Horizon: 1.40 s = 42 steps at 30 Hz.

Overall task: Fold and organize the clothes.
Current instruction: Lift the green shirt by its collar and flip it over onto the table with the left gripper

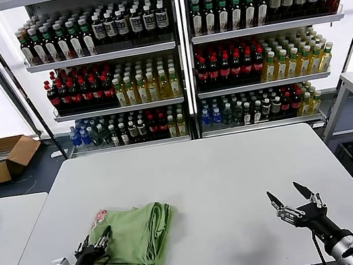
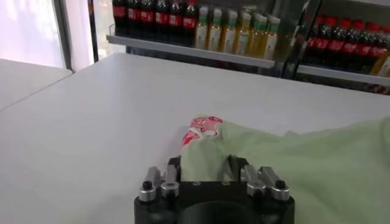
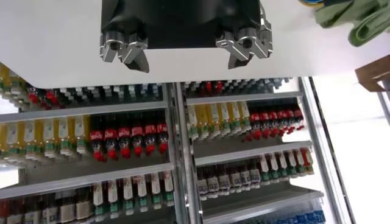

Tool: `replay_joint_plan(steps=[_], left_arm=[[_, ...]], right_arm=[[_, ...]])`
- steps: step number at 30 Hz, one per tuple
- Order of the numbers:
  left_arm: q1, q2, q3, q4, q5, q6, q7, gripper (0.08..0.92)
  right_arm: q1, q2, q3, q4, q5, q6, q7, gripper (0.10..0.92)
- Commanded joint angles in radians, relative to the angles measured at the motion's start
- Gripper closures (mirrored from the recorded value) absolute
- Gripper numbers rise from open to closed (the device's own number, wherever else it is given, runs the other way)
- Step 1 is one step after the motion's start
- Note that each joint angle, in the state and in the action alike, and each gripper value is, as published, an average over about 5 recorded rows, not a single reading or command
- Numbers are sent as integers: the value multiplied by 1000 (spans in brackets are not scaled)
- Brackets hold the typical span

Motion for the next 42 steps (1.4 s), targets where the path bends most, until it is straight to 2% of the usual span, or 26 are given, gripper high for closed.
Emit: replay_joint_plan(steps=[1,8,14,18,24,28,31,35,42], left_arm=[[12,-18,10,6,21,-21,-7,515],[15,-27,-19,-18,16,-27,-27,731],[24,17,-174,-114,-56,7,-49,865],[32,99,-341,-122,-131,30,-43,873],[41,257,-581,-24,-226,49,-22,873],[40,342,-667,16,-264,65,-15,873],[30,373,-677,12,-262,79,-21,873],[14,323,-615,-49,-206,98,-35,873],[22,99,-379,-212,-57,113,-85,873]], right_arm=[[2,2,-2,2,0,-1,1,203],[6,1,-2,3,0,-2,3,203],[9,1,0,3,1,-2,3,203],[13,0,0,1,4,-2,2,203],[22,-3,-9,1,6,-2,3,203],[26,-6,-15,10,6,-3,-1,203],[24,-5,-12,19,5,-2,-11,203],[15,-3,4,25,7,3,-11,203],[-17,1,57,39,19,10,-12,203]])
